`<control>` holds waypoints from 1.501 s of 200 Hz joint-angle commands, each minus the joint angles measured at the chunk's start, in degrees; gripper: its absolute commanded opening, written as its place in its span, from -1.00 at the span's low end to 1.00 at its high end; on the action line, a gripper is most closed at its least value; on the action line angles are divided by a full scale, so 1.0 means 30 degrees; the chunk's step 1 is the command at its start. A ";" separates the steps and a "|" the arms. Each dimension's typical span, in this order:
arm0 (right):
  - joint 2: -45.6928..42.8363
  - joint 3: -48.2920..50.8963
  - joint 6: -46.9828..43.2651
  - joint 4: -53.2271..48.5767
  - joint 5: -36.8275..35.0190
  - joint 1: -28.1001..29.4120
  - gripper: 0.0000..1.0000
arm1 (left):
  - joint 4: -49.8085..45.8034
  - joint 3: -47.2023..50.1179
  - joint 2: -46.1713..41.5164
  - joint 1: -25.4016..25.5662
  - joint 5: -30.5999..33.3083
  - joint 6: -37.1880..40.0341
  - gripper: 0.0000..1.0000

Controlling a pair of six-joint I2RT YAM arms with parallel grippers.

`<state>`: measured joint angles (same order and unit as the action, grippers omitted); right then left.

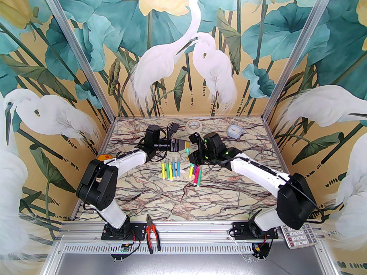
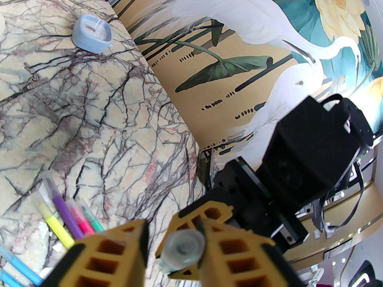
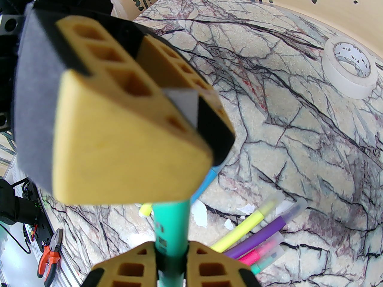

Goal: Open the pen caps

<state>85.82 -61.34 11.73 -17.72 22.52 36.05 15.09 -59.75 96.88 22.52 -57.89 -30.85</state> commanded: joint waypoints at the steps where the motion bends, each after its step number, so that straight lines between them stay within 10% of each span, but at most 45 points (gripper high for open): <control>1: -0.0074 -0.0442 -0.0160 0.0542 -0.0005 0.0142 -0.66 | 0.0329 -0.0439 0.0520 0.0080 -0.0501 -0.0122 -0.54; 62: 0.0205 -0.0147 0.0598 0.1454 -0.0273 0.0141 -0.16 | 0.0605 -0.0330 0.0388 0.0096 -0.0508 -0.0573 -0.83; 117: 0.1227 -0.0572 0.1122 0.1877 0.0125 0.0127 -0.12 | 0.1919 -0.0188 0.0329 0.0079 -0.0890 -0.1775 -0.99; 300: 0.0748 -0.0068 0.0370 0.1134 -0.0021 0.0131 -0.90 | -0.3673 -0.1618 0.0150 0.0051 0.3770 0.0790 -1.00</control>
<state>89.67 -61.39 14.15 -13.54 22.90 36.27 10.17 -63.11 97.19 23.31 -54.11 -32.03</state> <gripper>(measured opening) 0.184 0.168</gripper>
